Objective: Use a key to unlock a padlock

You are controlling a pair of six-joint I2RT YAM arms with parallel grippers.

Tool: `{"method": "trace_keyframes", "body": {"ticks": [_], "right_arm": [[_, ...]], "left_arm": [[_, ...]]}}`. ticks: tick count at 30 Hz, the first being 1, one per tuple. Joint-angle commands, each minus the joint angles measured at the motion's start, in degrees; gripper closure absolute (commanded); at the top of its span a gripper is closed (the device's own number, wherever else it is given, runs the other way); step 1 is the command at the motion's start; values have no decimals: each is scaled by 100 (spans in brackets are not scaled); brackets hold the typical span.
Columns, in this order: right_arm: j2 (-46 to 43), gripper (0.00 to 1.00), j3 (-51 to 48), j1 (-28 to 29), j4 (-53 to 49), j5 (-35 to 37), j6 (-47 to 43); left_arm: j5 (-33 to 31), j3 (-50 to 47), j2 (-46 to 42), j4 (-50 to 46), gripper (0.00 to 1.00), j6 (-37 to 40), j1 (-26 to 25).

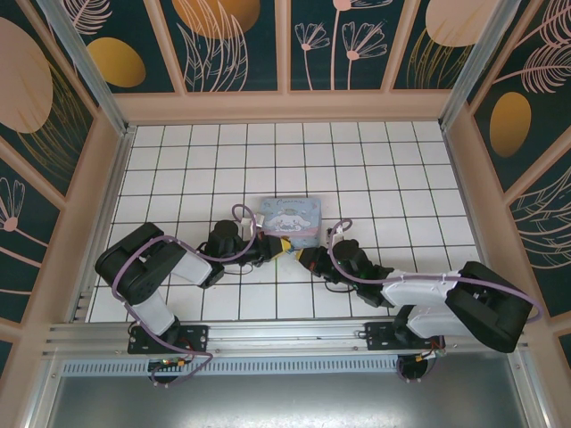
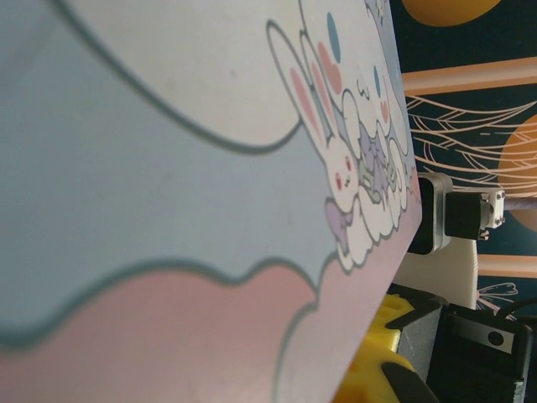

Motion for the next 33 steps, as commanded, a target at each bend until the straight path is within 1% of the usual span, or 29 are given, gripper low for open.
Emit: {"method": "trace_keyframes", "body": {"ticks": [1, 8, 12, 16, 21, 27, 33], "right_arm": [[-148, 100, 180, -12, 99, 54, -147], [-106, 100, 168, -26, 172, 27, -156], [-44, 100, 99, -42, 331, 36, -165], [-42, 100, -51, -53, 671, 88, -159], [-139, 100, -133, -86, 838, 146, -209], [-140, 100, -224, -190, 1076, 24, -244], [-139, 100, -336, -305, 1257, -112, -315]], "left_arm": [[78, -24, 43, 234, 100, 97, -2], [125, -6, 22, 266, 100, 36, 7], [173, 3, -130, 275, 100, -96, 6], [284, -1, -284, 453, 100, -416, 0], [430, 13, -446, 570, 100, -726, -1], [465, 64, -667, 203, 100, -575, 2], [483, 25, -734, 212, 100, -590, 4]]}}
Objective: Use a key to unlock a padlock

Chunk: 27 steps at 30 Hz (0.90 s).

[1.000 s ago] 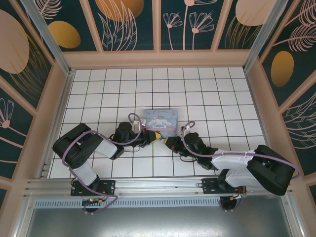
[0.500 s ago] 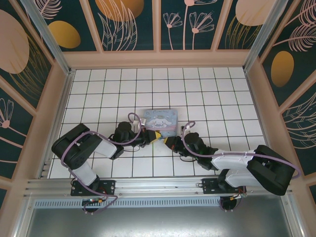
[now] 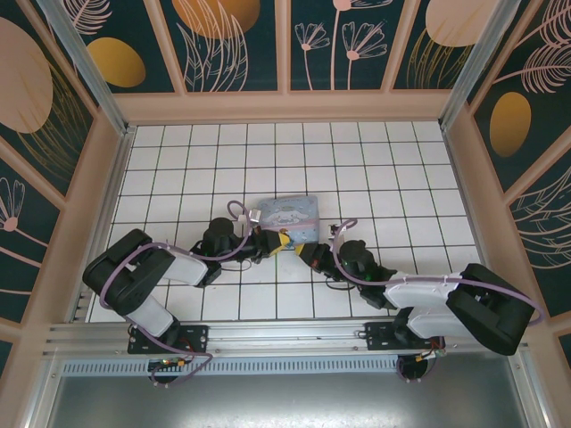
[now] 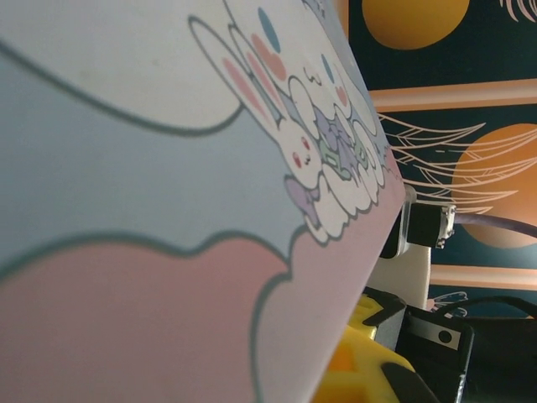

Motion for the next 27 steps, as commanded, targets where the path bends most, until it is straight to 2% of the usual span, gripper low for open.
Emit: {"method": "trace_keyframes", "body": {"ticks": [1, 10, 19, 23, 27], "right_arm": [[-59, 100, -110, -151, 344, 11, -164], [-19, 100, -248, -356, 795, -347, 14], [9, 100, -37, -277, 698, -479, 19], [-39, 100, 38, -198, 207, -314, 52], [-259, 100, 9, -180, -721, -41, 282]], "left_arm": [[446, 34, -204, 326, 100, -57, -64], [482, 26, -283, 436, 100, -53, -60], [431, 20, -354, 340, 100, -12, -64], [284, 43, -374, 6, 100, 184, -62], [81, 77, -318, -233, 100, 249, -61]]}}
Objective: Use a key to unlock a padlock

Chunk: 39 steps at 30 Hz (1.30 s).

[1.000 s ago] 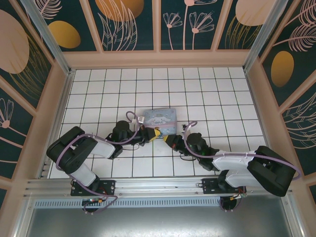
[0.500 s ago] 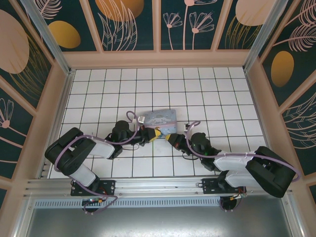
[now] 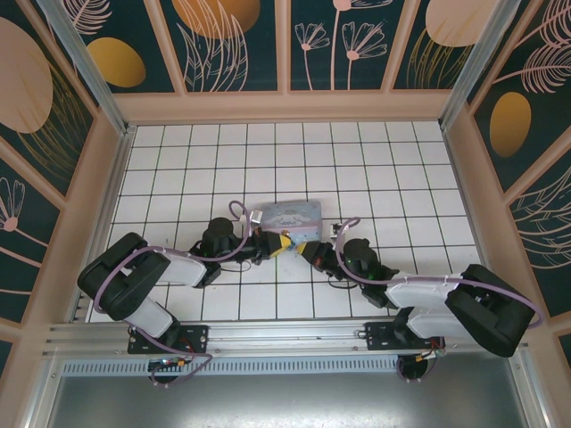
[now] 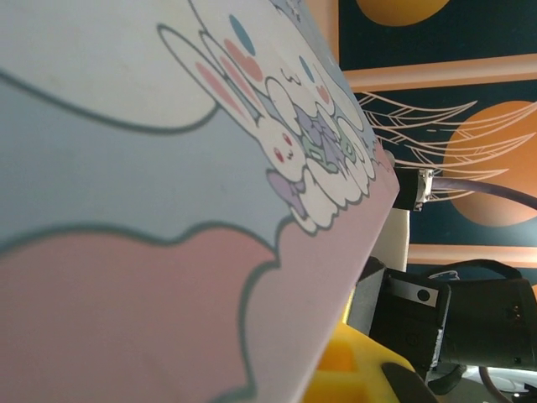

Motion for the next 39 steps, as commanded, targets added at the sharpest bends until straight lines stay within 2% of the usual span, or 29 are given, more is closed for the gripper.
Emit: {"method": "trace_keyframes", "body": {"ticks": [1, 8, 25, 39], "right_arm": [[-285, 100, 18, 41, -831, 281, 245], [-745, 100, -119, 67, -1215, 333, 352], [-361, 100, 506, 243, -1208, 254, 115], [-303, 100, 607, 392, -1233, 297, 96]], "left_arm": [[-112, 95, -75, -6, 100, 205, -23], [-99, 124, 29, 54, 100, 194, -24], [-121, 106, 65, 68, 100, 234, -24], [-148, 80, 91, 64, 100, 280, -23]]}}
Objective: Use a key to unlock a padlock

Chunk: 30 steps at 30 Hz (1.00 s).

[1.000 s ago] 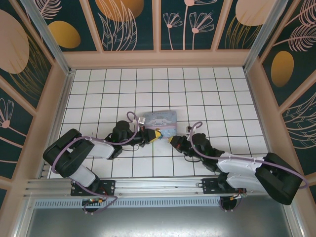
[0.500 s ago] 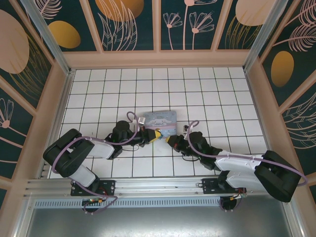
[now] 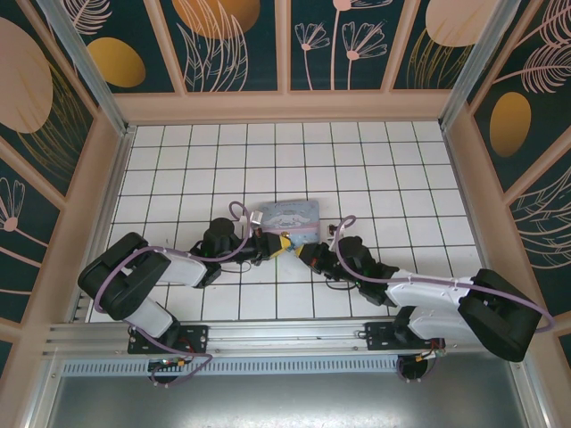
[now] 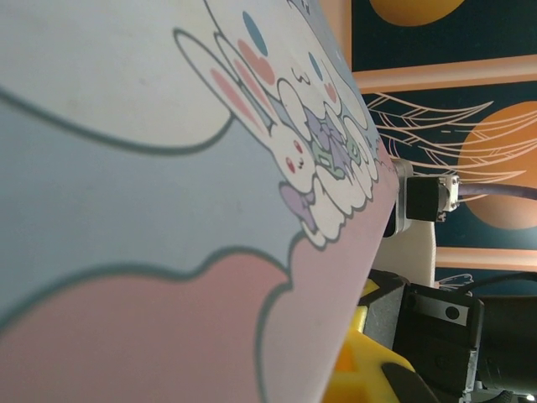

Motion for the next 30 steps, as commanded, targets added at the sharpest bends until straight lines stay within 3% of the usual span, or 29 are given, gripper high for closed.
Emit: {"method": "trace_keyframes", "body": {"ticks": [1, 30], "right_arm": [[-14, 100, 156, 69, -8, 50, -99], [-210, 100, 295, 25, -232, 132, -224]], "left_arm": [[-86, 77, 73, 178, 100, 147, -14], [-69, 23, 104, 240, 100, 166, -20]]}}
